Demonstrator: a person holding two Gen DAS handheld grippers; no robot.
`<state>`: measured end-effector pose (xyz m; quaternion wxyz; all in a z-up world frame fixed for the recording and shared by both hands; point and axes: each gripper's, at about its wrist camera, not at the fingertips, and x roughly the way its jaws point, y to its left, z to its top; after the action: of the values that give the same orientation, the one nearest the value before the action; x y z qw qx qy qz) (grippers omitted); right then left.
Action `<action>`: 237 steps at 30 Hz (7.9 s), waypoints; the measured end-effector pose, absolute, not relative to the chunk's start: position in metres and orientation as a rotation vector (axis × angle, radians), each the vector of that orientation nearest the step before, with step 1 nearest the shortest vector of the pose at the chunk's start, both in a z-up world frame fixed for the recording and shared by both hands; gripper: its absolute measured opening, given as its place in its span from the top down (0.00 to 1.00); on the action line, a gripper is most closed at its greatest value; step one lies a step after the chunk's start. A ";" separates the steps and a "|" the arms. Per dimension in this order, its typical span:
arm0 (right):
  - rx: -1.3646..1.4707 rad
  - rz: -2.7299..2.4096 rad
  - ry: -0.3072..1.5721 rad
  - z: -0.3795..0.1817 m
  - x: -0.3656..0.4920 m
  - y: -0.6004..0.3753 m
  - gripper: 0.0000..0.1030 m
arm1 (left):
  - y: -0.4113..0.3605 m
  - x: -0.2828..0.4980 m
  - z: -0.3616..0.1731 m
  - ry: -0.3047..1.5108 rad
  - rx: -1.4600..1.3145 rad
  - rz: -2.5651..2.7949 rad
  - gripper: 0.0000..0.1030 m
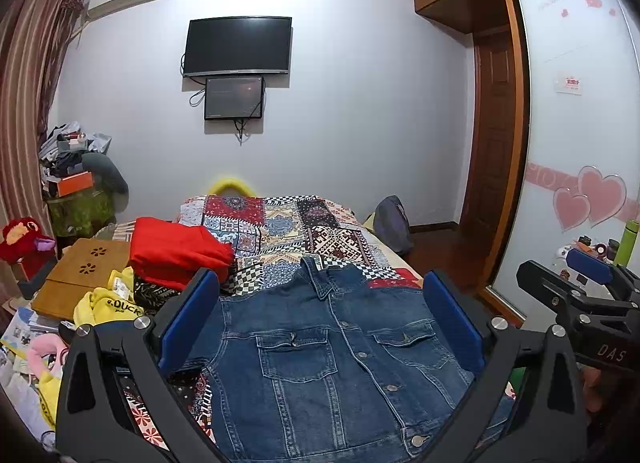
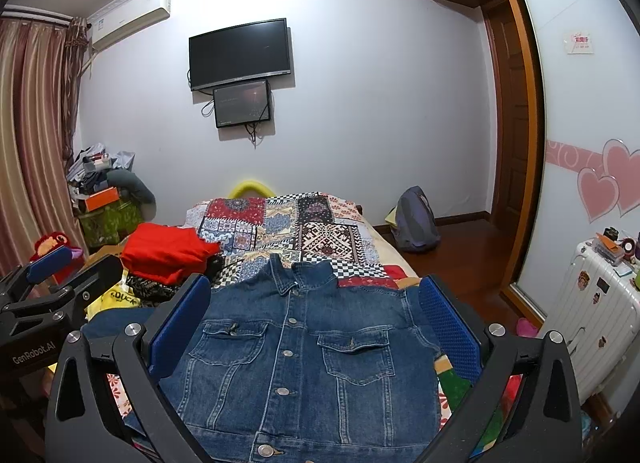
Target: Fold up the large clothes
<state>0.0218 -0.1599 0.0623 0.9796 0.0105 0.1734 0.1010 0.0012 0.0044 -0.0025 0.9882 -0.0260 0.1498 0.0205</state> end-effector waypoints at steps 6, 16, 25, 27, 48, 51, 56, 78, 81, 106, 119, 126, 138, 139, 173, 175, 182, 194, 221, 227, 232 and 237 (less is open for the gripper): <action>0.022 0.204 0.352 0.063 0.023 -0.160 0.00 | 0.006 -0.001 -0.001 0.303 -0.057 0.042 0.00; 0.020 0.207 0.355 0.059 0.025 -0.158 0.00 | 0.010 0.002 -0.004 0.305 -0.060 0.043 0.00; 0.018 0.206 0.357 0.059 0.025 -0.158 0.00 | 0.012 0.001 -0.005 0.308 -0.065 0.046 0.00; 0.020 0.206 0.357 0.058 0.025 -0.158 0.00 | 0.012 0.003 -0.005 0.312 -0.064 0.047 0.00; 0.015 0.205 0.367 0.054 0.029 -0.158 0.00 | 0.013 0.004 -0.006 0.318 -0.066 0.046 0.00; 0.010 0.202 0.374 0.055 0.032 -0.159 0.00 | 0.014 0.005 -0.006 0.320 -0.067 0.046 0.00; 0.005 0.198 0.387 0.054 0.039 -0.157 0.00 | 0.019 0.011 -0.008 0.326 -0.071 0.051 0.00; -0.098 0.245 0.663 -0.024 0.169 -0.106 0.00 | 0.258 0.076 -0.099 0.529 -0.336 0.507 0.00; -0.093 0.242 0.730 -0.038 0.186 -0.104 0.00 | 0.308 0.076 -0.134 0.616 -0.446 0.579 0.00; -0.164 0.156 0.891 -0.076 0.239 -0.089 0.00 | 0.508 0.045 -0.315 0.767 -1.125 0.725 0.34; -0.129 0.150 0.809 -0.050 0.223 -0.107 0.00 | 0.493 0.079 -0.258 0.817 -0.724 0.929 0.93; -0.084 0.126 0.777 -0.041 0.217 -0.131 0.00 | 0.424 0.104 -0.149 0.647 -0.483 0.814 0.95; -0.057 0.104 0.748 -0.042 0.216 -0.177 0.00 | 0.238 0.196 0.013 0.363 -0.233 0.366 0.96; -0.053 0.102 0.748 -0.042 0.217 -0.181 0.00 | 0.225 0.203 0.014 0.365 -0.220 0.338 0.96; 0.141 0.223 0.971 -0.083 0.229 -0.229 0.00 | -0.030 0.265 -0.158 0.957 0.172 -0.256 0.32; 0.171 0.271 1.019 -0.094 0.237 -0.219 0.00 | -0.002 0.253 -0.153 0.940 0.158 -0.196 0.29; 0.226 0.341 1.234 -0.149 0.260 -0.192 0.00 | 0.094 0.210 -0.171 0.992 0.082 0.007 0.29; 0.199 0.284 1.244 -0.152 0.272 -0.173 0.62 | 0.177 0.184 -0.230 1.101 -0.085 0.171 0.27; -0.118 0.083 1.118 -0.143 0.295 -0.212 0.35 | 0.190 0.197 -0.250 1.110 -0.085 0.292 0.24; -0.205 0.088 1.115 -0.131 0.278 -0.222 0.26 | 0.181 0.183 -0.236 1.109 -0.028 0.274 0.24; -0.162 0.092 1.048 -0.109 0.264 -0.240 0.26 | 0.160 0.176 -0.202 1.036 0.037 0.231 0.24; -0.073 0.069 0.968 -0.074 0.263 -0.269 0.26 | 0.135 0.188 -0.159 0.937 0.063 0.185 0.24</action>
<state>0.2630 -0.2690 -0.0739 0.8839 -0.0350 0.4652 0.0331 0.1880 0.1352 -0.1593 0.8877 0.0303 0.4507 0.0891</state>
